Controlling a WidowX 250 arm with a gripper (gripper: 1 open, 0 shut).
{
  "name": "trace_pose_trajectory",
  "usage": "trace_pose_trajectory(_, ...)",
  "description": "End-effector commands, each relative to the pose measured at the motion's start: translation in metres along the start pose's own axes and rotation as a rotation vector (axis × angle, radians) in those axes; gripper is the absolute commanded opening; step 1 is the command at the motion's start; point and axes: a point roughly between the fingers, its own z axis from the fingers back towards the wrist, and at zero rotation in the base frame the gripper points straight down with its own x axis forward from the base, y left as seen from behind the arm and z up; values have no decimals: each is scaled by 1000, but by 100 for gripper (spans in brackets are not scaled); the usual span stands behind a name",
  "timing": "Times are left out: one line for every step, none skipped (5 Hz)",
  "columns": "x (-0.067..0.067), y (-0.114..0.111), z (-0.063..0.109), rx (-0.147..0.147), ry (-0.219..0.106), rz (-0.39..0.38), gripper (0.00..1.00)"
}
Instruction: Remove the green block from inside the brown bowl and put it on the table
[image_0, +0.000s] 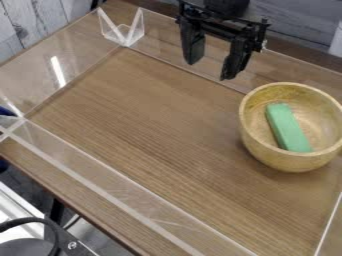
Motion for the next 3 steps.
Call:
trace_pose_trajectory(11, 4, 5, 3, -4, -20, 100)
trace_pose_trajectory(12, -11, -4, 7, -11, 16, 100)
trace_pose_trajectory(13, -25, -12, 13, -16, 39, 100)
